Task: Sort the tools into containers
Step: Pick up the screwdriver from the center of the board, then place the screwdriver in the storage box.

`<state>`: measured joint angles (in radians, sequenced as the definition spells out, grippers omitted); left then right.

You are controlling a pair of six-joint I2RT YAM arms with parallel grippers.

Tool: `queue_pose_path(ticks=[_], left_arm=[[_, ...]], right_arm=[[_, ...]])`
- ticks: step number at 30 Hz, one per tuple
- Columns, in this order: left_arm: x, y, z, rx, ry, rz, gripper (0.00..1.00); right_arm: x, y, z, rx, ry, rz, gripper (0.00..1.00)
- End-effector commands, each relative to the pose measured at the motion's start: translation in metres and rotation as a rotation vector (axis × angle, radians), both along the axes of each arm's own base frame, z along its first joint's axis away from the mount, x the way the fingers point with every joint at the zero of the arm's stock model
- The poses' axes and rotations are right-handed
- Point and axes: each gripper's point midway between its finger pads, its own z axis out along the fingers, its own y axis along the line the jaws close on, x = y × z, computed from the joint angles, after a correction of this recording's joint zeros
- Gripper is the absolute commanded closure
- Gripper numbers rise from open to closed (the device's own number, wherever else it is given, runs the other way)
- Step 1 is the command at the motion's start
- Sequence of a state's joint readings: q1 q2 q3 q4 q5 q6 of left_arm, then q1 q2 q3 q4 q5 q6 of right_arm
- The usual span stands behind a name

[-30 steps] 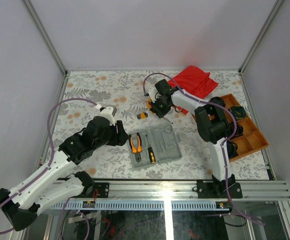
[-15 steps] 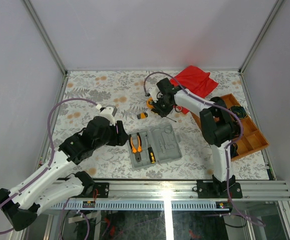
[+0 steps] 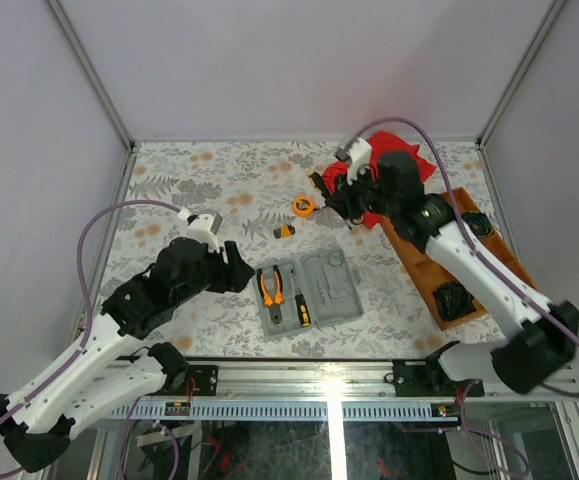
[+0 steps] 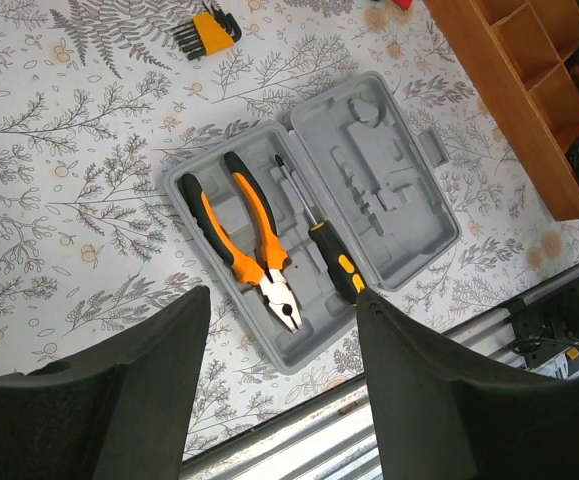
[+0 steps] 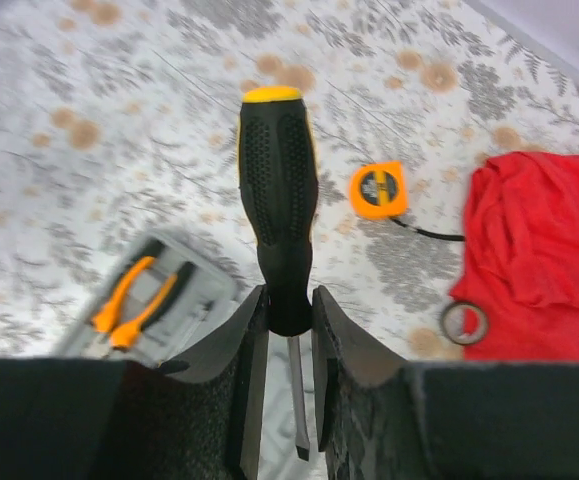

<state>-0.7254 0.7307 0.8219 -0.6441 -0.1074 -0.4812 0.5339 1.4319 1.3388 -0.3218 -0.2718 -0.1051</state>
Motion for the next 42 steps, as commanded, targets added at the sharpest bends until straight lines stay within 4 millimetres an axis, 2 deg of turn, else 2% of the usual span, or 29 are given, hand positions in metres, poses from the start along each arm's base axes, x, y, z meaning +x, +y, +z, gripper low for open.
queue_pose_path(ticks=[1, 4, 7, 10, 13, 17, 22, 26, 29, 35, 42], left_arm=[[0.007, 0.001, 0.01, -0.031, -0.054, 0.021, 0.4], [0.007, 0.003, 0.013, -0.044, -0.066, 0.028, 0.37], [0.007, 0.006, 0.018, -0.059, -0.082, 0.038, 0.33], [0.006, 0.007, 0.022, -0.075, -0.096, 0.041, 0.28], [0.005, 0.006, 0.026, -0.109, -0.092, 0.048, 0.24], [0.002, -0.012, 0.03, -0.235, -0.05, 0.035, 0.22], [-0.007, -0.04, 0.037, -0.465, -0.008, -0.019, 0.21], [-0.012, -0.049, 0.031, -0.556, 0.024, -0.012, 0.21], [-0.018, -0.058, 0.027, -0.588, 0.049, -0.021, 0.27], [-0.023, -0.072, 0.012, -0.566, 0.094, -0.018, 0.5], [-0.02, -0.07, 0.004, -0.544, 0.087, 0.01, 0.86]], right_arm=[[-0.031, 0.013, 0.044, 0.374, -0.043, -0.016, 1.0], [-0.053, 0.012, 0.048, 0.539, 0.036, -0.059, 1.0], [-0.075, 0.015, 0.039, 0.644, 0.132, -0.087, 1.0], [-0.1, 0.028, 0.02, 0.683, 0.195, -0.105, 1.0], [-0.132, 0.051, -0.006, 0.694, 0.289, -0.085, 1.0], [-0.167, 0.074, -0.04, 0.682, 0.373, -0.087, 1.0], [-0.192, 0.096, -0.05, 0.795, 0.463, -0.119, 1.0], [-0.199, 0.112, -0.041, 0.88, 0.493, -0.112, 1.0], [-0.199, 0.123, -0.034, 0.902, 0.509, -0.099, 1.0], [-0.204, 0.139, -0.032, 0.89, 0.541, -0.056, 1.0], [-0.207, 0.135, -0.046, 0.869, 0.564, -0.075, 0.99]])
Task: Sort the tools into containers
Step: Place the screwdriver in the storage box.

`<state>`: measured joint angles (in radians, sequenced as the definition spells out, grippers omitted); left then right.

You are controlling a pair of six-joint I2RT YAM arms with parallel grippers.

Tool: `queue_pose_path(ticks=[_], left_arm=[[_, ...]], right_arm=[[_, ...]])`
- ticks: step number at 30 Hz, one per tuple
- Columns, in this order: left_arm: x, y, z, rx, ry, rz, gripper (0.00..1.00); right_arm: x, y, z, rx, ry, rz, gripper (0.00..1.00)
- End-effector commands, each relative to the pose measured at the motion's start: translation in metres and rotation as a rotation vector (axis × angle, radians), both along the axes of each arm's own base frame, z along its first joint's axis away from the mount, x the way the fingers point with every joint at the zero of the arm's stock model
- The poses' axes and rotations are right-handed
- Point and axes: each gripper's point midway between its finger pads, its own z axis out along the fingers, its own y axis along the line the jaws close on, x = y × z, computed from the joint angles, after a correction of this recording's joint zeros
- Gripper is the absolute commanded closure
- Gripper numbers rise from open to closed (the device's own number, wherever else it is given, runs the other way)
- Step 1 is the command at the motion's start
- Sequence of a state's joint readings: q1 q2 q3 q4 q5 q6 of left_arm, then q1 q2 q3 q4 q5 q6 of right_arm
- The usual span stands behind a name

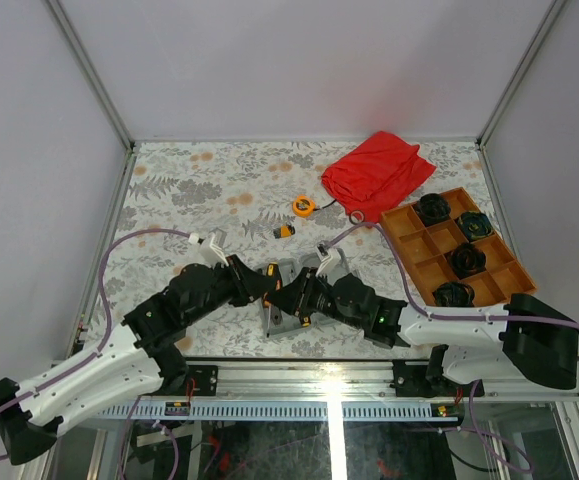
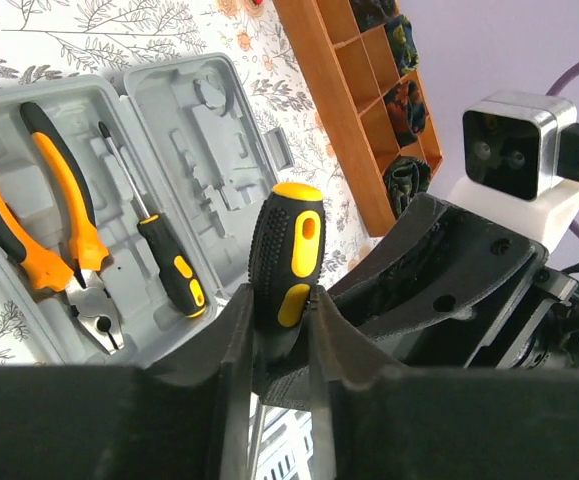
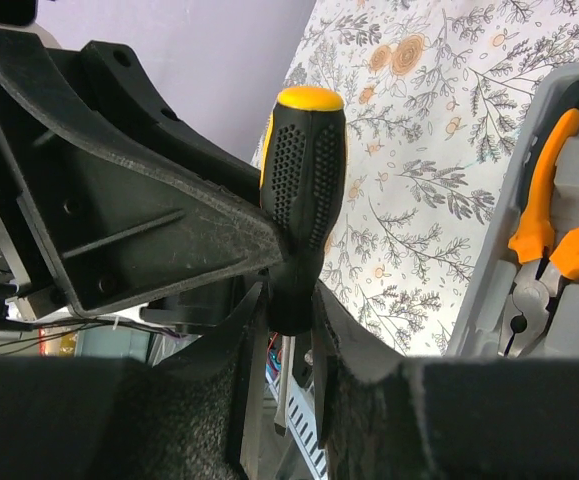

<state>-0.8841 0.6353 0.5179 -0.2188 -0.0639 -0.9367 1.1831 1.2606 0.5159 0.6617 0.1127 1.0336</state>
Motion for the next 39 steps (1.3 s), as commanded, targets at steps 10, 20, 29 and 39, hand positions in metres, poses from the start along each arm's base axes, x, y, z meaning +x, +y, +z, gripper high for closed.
queue_pose_path(ticks=[10, 20, 29, 39], left_arm=[[0.009, -0.002, 0.011, -0.053, -0.029, 0.051, 1.0], [0.008, 0.003, 0.006, -0.057, -0.01, 0.072, 1.0], [0.013, 0.034, -0.011, 0.076, 0.002, 0.182, 0.57], [0.016, 0.059, -0.065, 0.274, 0.102, 0.282, 0.48]], right_arm=[[0.009, -0.008, 0.034, 0.043, -0.067, -0.07, 0.76], [0.012, -0.005, 0.025, 0.034, -0.041, -0.086, 0.89], [0.034, -0.054, -0.032, -0.328, 0.007, -0.284, 1.0], [0.043, -0.079, -0.069, -0.65, 0.006, -0.303, 1.0]])
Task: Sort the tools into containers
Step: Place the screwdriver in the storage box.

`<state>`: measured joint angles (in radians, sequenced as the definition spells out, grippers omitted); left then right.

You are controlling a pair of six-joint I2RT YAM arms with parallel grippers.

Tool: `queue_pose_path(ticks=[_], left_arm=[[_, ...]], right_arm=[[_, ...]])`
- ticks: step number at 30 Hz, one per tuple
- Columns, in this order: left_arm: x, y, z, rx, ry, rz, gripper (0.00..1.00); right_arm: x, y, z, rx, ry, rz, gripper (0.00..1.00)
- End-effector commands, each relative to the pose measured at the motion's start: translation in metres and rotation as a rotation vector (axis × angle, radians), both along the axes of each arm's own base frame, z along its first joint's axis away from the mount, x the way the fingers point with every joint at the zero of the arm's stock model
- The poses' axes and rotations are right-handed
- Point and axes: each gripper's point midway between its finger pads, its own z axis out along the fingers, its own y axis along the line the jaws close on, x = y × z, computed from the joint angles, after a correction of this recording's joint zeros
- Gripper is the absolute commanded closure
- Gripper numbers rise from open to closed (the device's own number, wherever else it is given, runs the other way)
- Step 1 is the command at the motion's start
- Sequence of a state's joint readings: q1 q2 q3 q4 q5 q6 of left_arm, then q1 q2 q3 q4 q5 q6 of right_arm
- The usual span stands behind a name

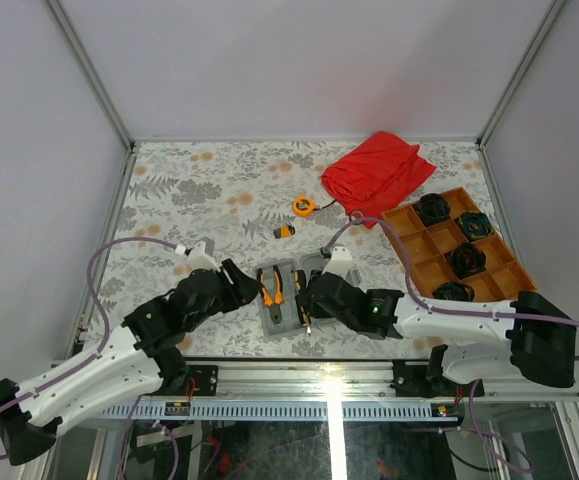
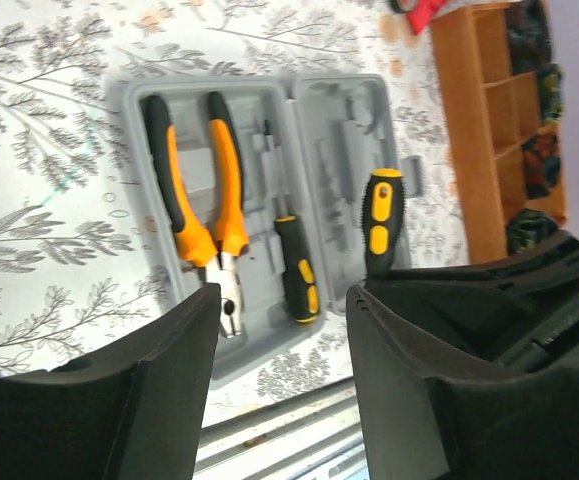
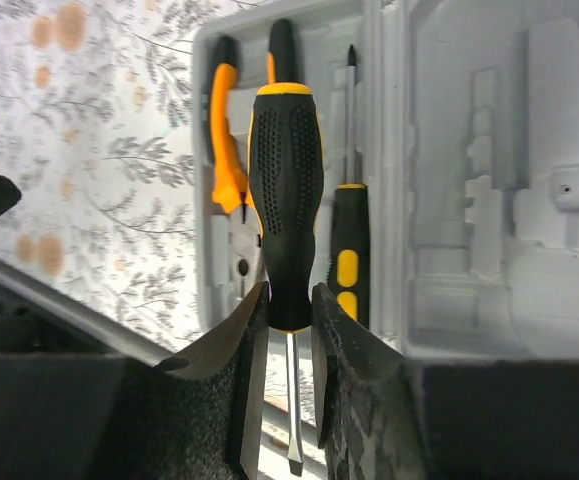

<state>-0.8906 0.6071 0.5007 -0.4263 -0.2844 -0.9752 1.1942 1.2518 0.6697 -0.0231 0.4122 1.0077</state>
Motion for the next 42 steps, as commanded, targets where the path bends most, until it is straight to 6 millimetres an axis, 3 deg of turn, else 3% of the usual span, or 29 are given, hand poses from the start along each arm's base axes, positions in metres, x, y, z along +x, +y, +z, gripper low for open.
queue_pose_path(ticks=[1, 14, 22, 29, 35, 40, 42], left_arm=[[0.007, 0.015, -0.025, 0.101, 0.039, 0.082, 0.46], [0.03, 0.014, -0.075, 0.114, 0.122, 0.051, 0.46], [0.028, 0.003, -0.092, 0.119, 0.147, -0.028, 0.5], [0.024, 0.005, -0.103, 0.126, 0.166, -0.035, 0.53], [0.022, 0.003, -0.104, 0.129, 0.171, -0.06, 0.55], [0.022, 0.002, -0.103, 0.128, 0.171, -0.066, 0.56], [0.021, 0.002, -0.104, 0.13, 0.172, -0.068, 0.56]], right_arm=[[0.017, -0.005, 0.004, -0.12, -0.023, -0.005, 1.0], [0.049, 0.025, -0.005, -0.075, 0.097, 0.073, 1.0], [0.052, 0.046, -0.023, -0.088, 0.144, 0.115, 1.0], [0.058, 0.049, -0.032, -0.096, 0.163, 0.085, 1.0], [0.055, 0.049, -0.056, -0.141, 0.225, 0.072, 1.0], [0.054, 0.047, -0.063, -0.16, 0.24, 0.069, 0.9], [0.054, 0.046, -0.062, -0.168, 0.238, 0.073, 0.8]])
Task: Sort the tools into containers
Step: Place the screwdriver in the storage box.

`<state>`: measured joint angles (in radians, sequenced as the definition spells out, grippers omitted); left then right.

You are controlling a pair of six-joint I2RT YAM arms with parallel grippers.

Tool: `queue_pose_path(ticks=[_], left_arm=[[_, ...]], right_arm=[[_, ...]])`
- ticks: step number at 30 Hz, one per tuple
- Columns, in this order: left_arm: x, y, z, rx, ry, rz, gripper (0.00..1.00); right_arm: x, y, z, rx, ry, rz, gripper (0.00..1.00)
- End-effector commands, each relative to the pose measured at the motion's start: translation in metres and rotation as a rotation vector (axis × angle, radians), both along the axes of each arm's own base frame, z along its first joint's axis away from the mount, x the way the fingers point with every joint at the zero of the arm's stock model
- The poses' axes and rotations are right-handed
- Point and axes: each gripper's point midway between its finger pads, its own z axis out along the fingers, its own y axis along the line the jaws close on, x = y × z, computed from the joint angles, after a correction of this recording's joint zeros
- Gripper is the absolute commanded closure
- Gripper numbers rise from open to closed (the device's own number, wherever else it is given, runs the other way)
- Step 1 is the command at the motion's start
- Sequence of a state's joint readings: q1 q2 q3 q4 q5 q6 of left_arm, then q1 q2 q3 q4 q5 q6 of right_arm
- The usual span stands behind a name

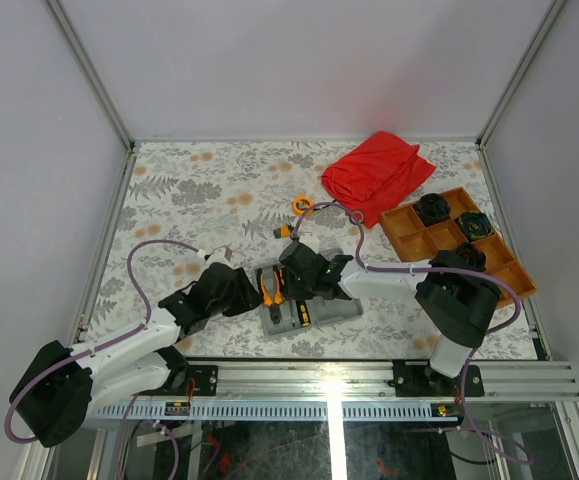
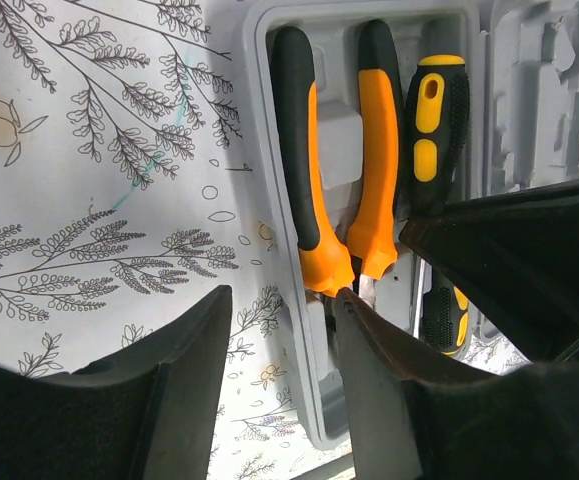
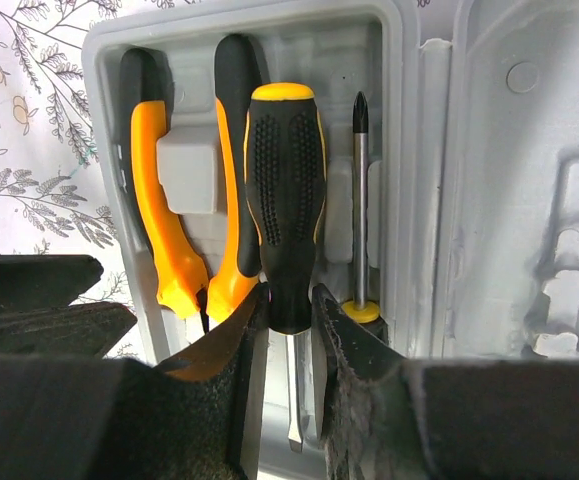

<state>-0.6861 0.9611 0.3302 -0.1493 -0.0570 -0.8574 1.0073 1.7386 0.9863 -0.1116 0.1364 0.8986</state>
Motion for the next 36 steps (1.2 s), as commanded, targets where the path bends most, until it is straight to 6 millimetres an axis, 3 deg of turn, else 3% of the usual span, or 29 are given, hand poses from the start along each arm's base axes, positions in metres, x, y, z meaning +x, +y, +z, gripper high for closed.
queue_pose_path(ticks=[1, 12, 30, 36], left_arm=[[0.008, -0.006, 0.008, -0.028, -0.046, -0.02, 0.56], [0.009, -0.007, 0.011, -0.029, -0.047, -0.017, 0.57], [0.009, -0.002, 0.005, 0.001, -0.038, -0.01, 0.59], [0.008, -0.001, 0.001, 0.01, -0.029, -0.012, 0.61]], right_arm=[[0.008, 0.009, 0.012, 0.021, -0.01, -0.007, 0.77], [0.007, 0.001, 0.035, 0.019, -0.043, 0.001, 0.54], [0.005, -0.016, 0.062, 0.141, -0.208, 0.039, 0.56], [0.003, -0.027, 0.057, 0.093, -0.23, 0.075, 0.56]])
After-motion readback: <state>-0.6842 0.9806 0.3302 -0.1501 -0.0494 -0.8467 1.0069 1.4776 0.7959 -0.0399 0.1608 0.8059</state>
